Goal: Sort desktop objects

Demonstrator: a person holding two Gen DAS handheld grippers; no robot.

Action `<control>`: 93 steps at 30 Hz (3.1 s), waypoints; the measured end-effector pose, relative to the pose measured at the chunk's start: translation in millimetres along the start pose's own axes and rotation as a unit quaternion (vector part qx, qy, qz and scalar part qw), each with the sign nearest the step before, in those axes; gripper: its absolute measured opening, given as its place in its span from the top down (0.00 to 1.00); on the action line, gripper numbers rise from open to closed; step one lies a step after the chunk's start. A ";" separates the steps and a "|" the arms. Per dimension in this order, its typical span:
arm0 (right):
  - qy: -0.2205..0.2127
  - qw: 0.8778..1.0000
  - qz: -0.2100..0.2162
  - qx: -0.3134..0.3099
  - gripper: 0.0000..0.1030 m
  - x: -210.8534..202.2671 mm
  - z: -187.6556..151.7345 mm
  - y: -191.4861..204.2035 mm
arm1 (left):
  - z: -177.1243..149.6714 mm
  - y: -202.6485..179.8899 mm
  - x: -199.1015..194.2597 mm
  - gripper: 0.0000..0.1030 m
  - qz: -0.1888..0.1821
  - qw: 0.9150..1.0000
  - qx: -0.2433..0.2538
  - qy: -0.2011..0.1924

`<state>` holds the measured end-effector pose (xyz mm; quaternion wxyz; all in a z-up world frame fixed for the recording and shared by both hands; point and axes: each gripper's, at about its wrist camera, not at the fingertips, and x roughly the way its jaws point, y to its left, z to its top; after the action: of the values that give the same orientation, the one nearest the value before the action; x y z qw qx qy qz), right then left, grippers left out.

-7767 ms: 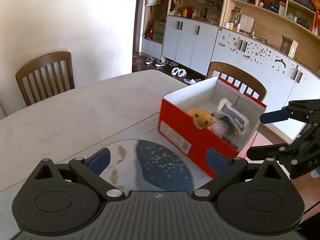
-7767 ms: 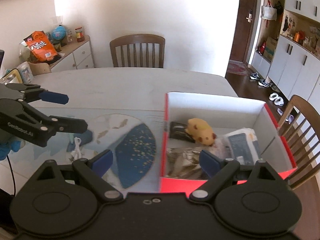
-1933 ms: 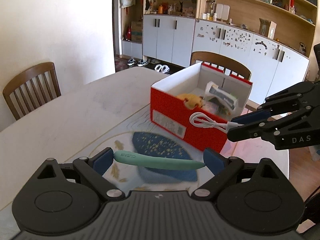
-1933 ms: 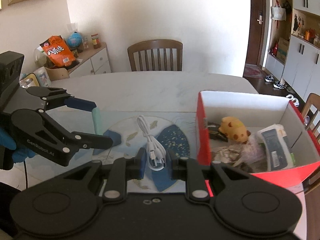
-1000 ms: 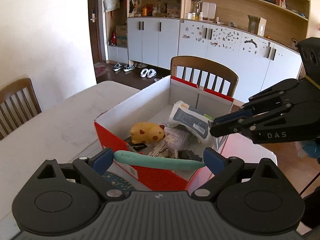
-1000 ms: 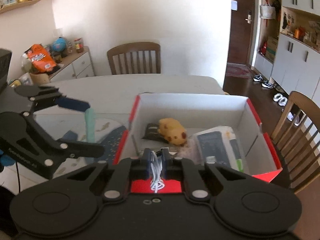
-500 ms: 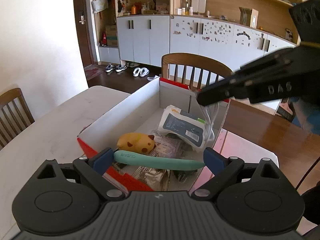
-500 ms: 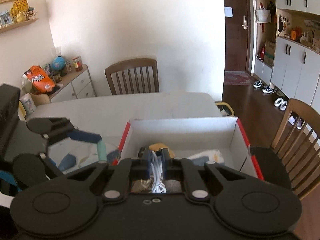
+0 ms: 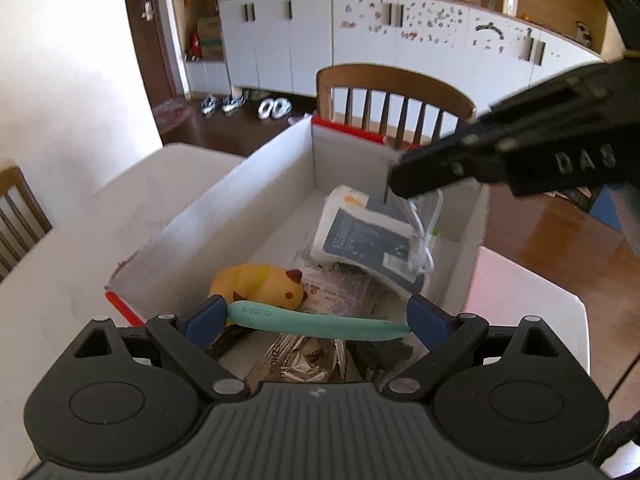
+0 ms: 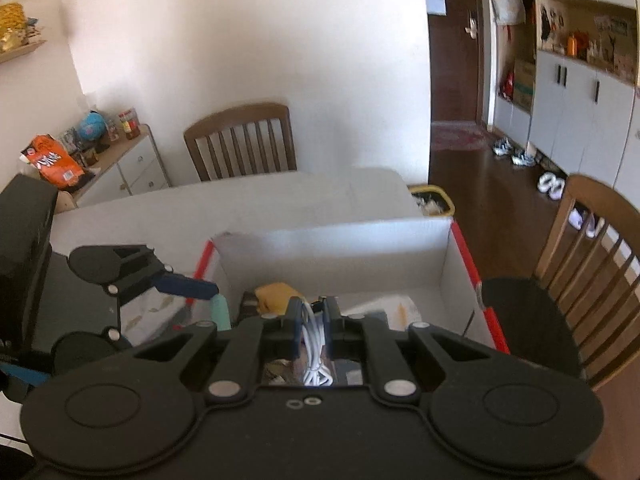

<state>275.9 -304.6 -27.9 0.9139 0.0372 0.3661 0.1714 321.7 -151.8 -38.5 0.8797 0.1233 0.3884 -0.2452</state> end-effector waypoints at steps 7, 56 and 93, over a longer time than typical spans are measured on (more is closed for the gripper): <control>0.041 0.999 -0.003 0.016 0.90 21.9 -16.4 -12.6 | 6.9 5.8 24.7 0.06 -0.008 0.999 -0.016 0.034; 0.033 0.999 0.000 0.020 0.50 -13.8 -21.5 -23.2 | 12.7 -3.7 9.9 0.00 -0.010 0.997 -0.042 0.058; 0.014 1.000 0.007 -0.017 0.37 -53.6 -40.0 16.3 | -23.6 -22.2 -94.0 0.00 0.097 0.988 -0.116 -0.032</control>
<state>207.9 -309.8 -18.7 0.9077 0.0219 0.3760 0.1848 241.0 -129.5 15.0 0.9198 0.0498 0.3716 -0.1156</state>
